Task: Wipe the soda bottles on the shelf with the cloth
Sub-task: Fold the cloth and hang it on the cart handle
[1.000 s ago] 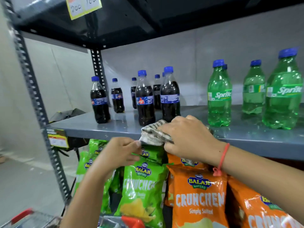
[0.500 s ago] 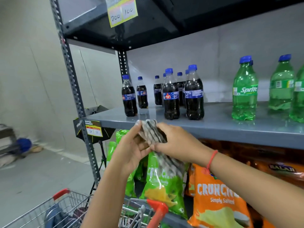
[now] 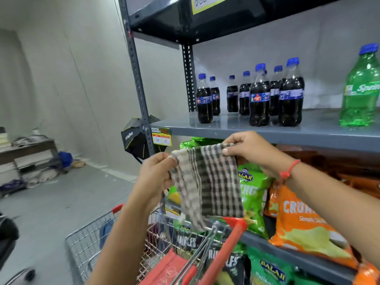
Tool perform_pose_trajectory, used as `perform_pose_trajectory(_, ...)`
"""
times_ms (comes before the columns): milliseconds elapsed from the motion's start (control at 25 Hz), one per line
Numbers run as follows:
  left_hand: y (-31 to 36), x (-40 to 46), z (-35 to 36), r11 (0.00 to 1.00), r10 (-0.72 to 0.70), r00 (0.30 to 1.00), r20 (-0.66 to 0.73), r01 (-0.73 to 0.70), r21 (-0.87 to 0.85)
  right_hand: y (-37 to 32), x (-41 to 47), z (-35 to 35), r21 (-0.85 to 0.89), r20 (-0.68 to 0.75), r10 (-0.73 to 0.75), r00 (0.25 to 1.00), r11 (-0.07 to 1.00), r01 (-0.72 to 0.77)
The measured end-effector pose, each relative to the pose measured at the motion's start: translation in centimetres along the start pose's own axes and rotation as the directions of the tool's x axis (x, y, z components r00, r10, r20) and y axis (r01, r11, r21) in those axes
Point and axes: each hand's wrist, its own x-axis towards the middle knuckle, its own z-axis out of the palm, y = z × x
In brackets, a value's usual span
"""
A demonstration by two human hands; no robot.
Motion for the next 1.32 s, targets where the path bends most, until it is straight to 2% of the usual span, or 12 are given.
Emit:
perform_pose_trajectory(160,-0.4,-2.3,-2.9,0.999,-0.039,0.999,-0.019,0.039,0.002,0.2,-0.8,-1.3,-0.001,0.057,0.043,0.997,0.999,-0.043)
perform_pose_trajectory(360,-2.8,-6.5,-3.5,0.99,-0.134,0.99,-0.051,0.136,0.031,2.3,-1.3,-1.9,-0.116,0.29,0.127,0.949,0.989,-0.097)
perform_pose_trajectory(520,-7.0,-11.3,-2.5,0.95,-0.28,0.957,-0.081,0.288,0.122,5.8,-1.0,-1.4,-0.266,0.519,0.299,0.801,0.947,-0.182)
perform_pose_trajectory(600,-9.1,-13.1,-1.7,0.912,-0.37,0.921,-0.119,0.384,0.141,8.4,-0.6,-0.1,-0.379,0.564,0.389,0.729,0.906,-0.19)
perform_pose_trajectory(640,-9.9,-13.7,-1.3,0.898,-0.399,0.907,-0.136,0.416,0.143,9.7,-0.3,0.8,-0.455,0.553,0.416,0.722,0.876,-0.157)
perform_pose_trajectory(720,-11.0,-14.4,-0.4,0.878,-0.454,0.874,-0.171,0.472,0.081,12.0,0.1,2.9,-0.59,0.517,0.42,0.746,0.806,-0.045)
perform_pose_trajectory(840,-12.6,-14.6,-0.3,0.818,-0.562,0.788,-0.254,0.575,-0.027,14.7,0.5,6.1,-0.667,0.491,0.332,0.805,0.738,0.103)
perform_pose_trajectory(1000,-15.4,-13.4,-1.9,0.771,-0.586,0.732,-0.348,0.636,0.038,16.5,0.9,9.1,-0.668,0.454,0.244,0.857,0.729,0.146)
perform_pose_trajectory(1240,-18.4,-12.5,-3.0,0.712,-0.654,0.64,-0.403,0.701,-0.041,18.7,0.9,10.9,-0.682,0.463,0.206,0.862,0.704,0.198)
perform_pose_trajectory(1320,-19.1,-12.7,-3.1,0.7,-0.658,0.641,-0.395,0.715,-0.006,19.2,0.4,11.3,-0.696,0.459,0.178,0.87,0.681,0.228)
